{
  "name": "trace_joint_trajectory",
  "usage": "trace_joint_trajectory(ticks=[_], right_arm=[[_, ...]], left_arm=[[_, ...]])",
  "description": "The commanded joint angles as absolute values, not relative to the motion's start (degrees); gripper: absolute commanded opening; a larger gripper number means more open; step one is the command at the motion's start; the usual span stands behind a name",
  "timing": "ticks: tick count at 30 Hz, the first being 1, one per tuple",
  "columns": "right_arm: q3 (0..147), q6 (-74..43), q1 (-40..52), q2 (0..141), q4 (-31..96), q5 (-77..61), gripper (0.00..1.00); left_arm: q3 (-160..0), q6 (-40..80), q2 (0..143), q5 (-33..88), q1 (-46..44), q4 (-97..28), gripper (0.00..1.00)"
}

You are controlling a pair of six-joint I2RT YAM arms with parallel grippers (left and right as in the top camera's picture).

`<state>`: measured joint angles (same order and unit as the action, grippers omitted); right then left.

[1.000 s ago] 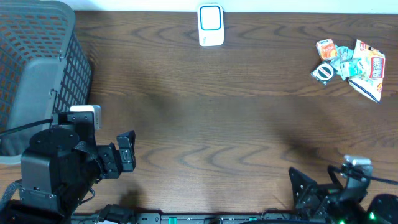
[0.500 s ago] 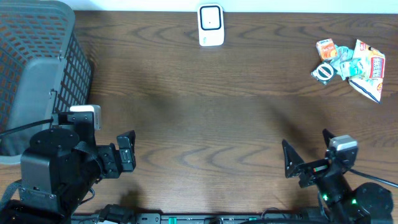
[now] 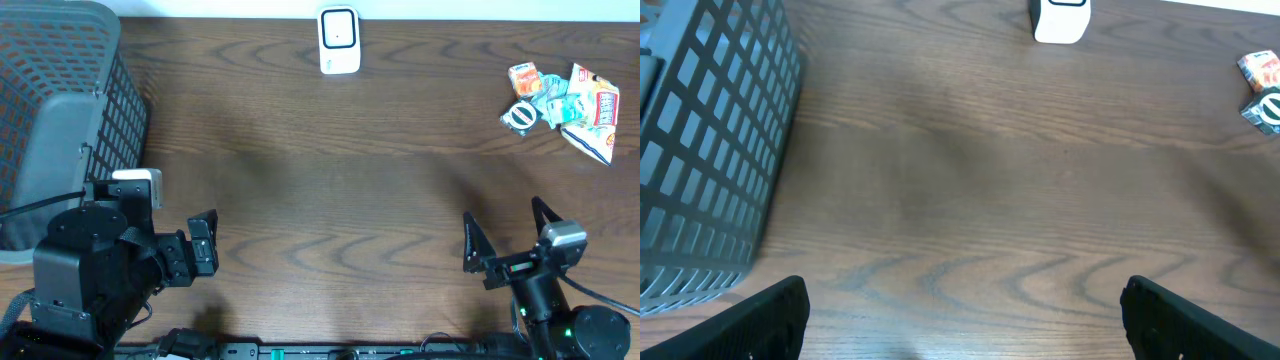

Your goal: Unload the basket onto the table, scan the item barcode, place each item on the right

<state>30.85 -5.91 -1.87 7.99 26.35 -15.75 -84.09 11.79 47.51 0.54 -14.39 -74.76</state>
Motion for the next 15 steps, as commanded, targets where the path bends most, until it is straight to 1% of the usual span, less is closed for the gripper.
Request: trace_joint_trajectory(ticks=[1,5,9,15], right_arm=[[30.3,-7.2,-2.7,5.3,26.0,-16.0,0.99],[29.4,-5.8,-2.7,4.2,23.1,-16.0,0.99],[28.1,-2.9,-2.8,3.7,22.7,-14.9,0.99],[23.9,-2.9,-4.2,1.1,20.8,-14.9,0.99]], left_arm=[[-84.6,11.7,47.5,0.4,-14.2,-74.8,0.98],[-84.6,11.7,47.5,0.4,-14.2,-74.8,0.98],[-84.6,11.7,47.5,0.4,-14.2,-74.8,0.98],[-84.6,11.7,47.5,0.4,-14.2,-74.8,0.98]])
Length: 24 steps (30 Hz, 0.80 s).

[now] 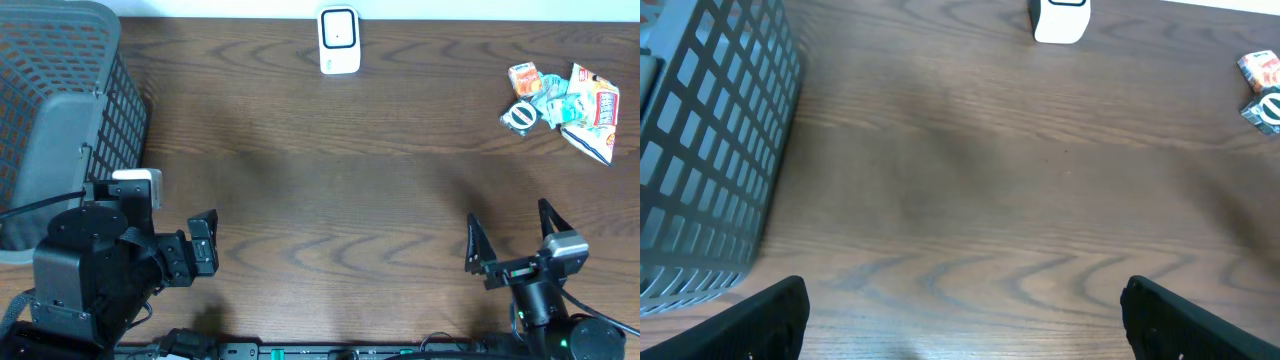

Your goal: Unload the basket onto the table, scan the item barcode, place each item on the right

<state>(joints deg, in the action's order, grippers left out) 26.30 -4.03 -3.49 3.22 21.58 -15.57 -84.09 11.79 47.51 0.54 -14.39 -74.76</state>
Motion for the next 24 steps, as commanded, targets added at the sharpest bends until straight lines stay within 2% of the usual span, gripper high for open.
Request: trace_joint_trajectory(ticks=[1,24], right_arm=[[22.6,-2.9,-4.3,0.2,20.1,-14.4,0.99],[0.2,-2.8,-5.5,0.3,-10.0,-10.3,0.99]], left_arm=[[-84.6,11.7,47.5,0.4,-14.2,-74.8,0.98],[-84.6,11.7,47.5,0.4,-14.2,-74.8,0.98]])
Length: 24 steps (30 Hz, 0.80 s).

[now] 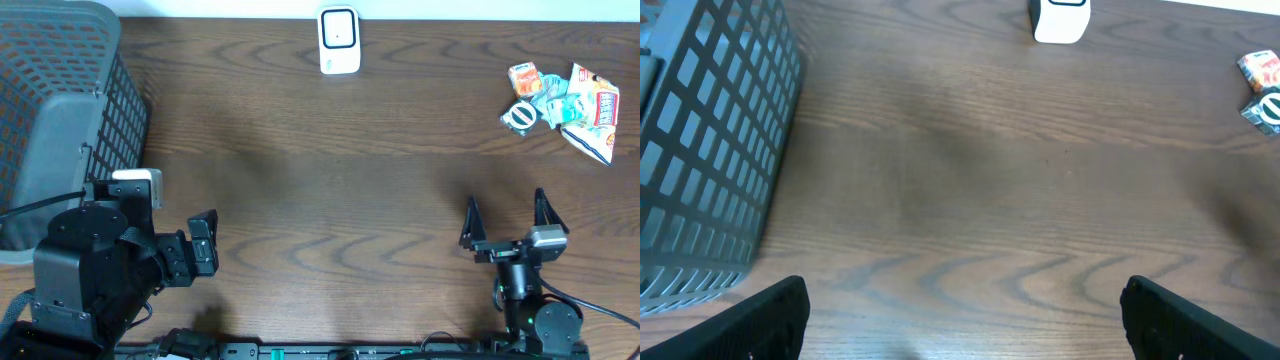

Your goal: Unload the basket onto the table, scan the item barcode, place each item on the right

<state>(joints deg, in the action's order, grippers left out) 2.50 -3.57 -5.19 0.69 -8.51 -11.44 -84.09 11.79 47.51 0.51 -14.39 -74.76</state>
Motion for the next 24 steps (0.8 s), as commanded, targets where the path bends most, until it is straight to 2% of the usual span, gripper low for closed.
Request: trace_joint_trajectory(ticks=[1,8,17,24], right_arm=[[0.3,-2.7,-5.5,0.3,-9.1,-9.4,0.99],[0.3,-2.5,-5.5,0.3,-9.5,-5.9,0.99],[0.3,-2.5,-2.3,0.3,3.9,-1.7,0.99],[0.3,-1.5,1.6,0.3,4.4,-0.9,0.99]], left_arm=[[-84.6,11.7,47.5,0.4,-14.2,-74.8,0.98],[-84.6,11.7,47.5,0.4,-14.2,-74.8,0.98],[-84.6,11.7,47.5,0.4,-14.2,-74.8,0.98],[-84.6,11.7,47.5,0.4,-14.2,-74.8,0.98]])
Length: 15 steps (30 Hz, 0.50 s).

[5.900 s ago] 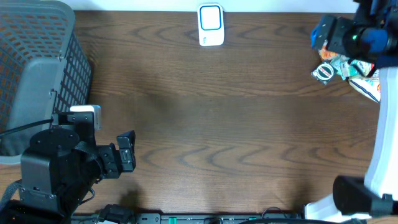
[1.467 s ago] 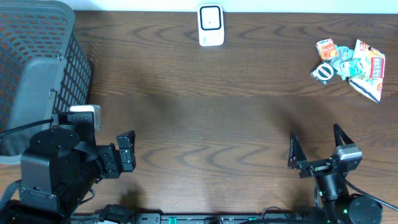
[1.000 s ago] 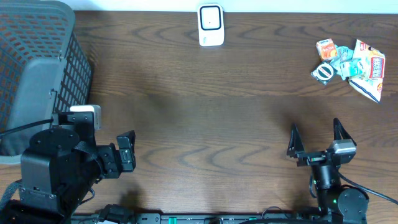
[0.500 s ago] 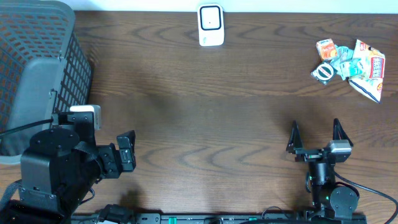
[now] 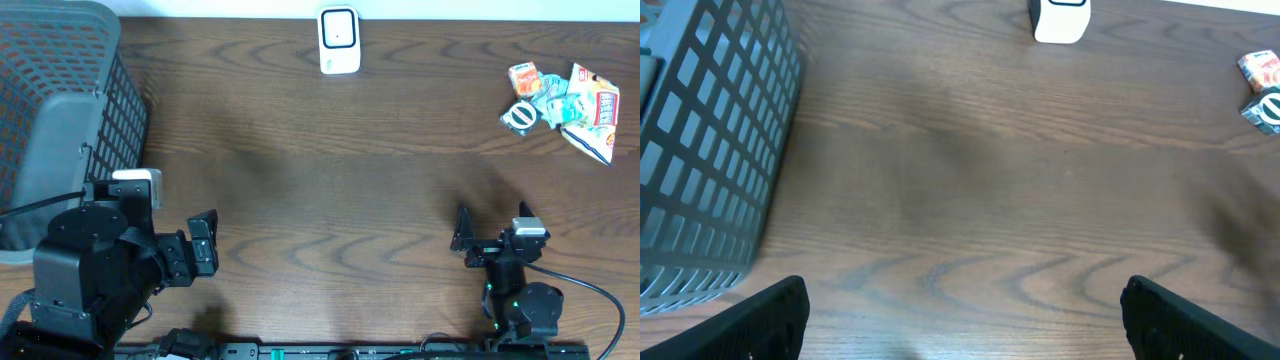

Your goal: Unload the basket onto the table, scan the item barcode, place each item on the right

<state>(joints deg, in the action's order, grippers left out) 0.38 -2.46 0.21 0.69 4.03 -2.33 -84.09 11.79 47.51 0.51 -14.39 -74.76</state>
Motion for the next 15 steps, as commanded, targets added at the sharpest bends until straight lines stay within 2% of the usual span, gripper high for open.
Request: trace_joint_trajectory(ticks=[1,11,12,13,14,15], right_arm=[[0.3,-1.5,1.8,0.3,4.4,-1.0,0.99],[0.3,-1.4,1.4,0.3,4.3,-0.7,0.99],[0.3,-1.4,1.1,0.3,4.3,-0.7,0.89],[0.3,-1.4,1.0,0.3,4.3,-0.5,0.75],[0.3,-1.4,0.8,0.3,4.4,-0.5,0.79],[0.3,-1.4,0.8,0.3,4.4,-0.5,0.89]], left_arm=[[-84.6,11.7,47.5,0.4,-14.2,-74.8,0.98],[-84.6,11.7,47.5,0.4,-14.2,-74.8,0.98],[-84.6,11.7,47.5,0.4,-14.2,-74.8,0.98],[-84.6,11.7,47.5,0.4,-14.2,-74.8,0.98],[-84.6,11.7,47.5,0.4,-14.2,-74.8,0.98],[-84.6,11.7,47.5,0.4,-14.2,-74.8,0.98]])
